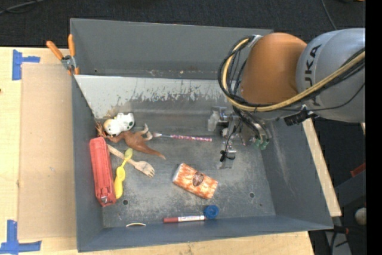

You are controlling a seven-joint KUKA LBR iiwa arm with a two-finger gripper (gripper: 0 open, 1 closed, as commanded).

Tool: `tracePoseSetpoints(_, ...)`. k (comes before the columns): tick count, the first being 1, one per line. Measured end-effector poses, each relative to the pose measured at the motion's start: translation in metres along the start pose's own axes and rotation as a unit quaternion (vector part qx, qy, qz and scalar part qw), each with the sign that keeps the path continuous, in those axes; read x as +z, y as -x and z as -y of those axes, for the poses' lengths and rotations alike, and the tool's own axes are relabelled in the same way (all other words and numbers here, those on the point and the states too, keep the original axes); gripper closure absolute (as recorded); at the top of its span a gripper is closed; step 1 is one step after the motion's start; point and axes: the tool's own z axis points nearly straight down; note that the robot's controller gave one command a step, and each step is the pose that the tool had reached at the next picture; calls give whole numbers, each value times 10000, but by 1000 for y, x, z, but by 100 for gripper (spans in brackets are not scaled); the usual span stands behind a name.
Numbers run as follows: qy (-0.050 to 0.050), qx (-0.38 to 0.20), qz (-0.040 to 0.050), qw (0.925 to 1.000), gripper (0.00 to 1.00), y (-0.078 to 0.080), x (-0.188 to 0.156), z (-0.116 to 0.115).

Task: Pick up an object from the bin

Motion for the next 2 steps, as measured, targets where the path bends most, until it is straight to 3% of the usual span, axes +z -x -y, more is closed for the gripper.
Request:
tracePoseSetpoints(1,6,-362,21,9993,0,-20,41,-7)
tracePoseSetpoints(2,-5,-1189,71,9929,0,-44,83,-60)
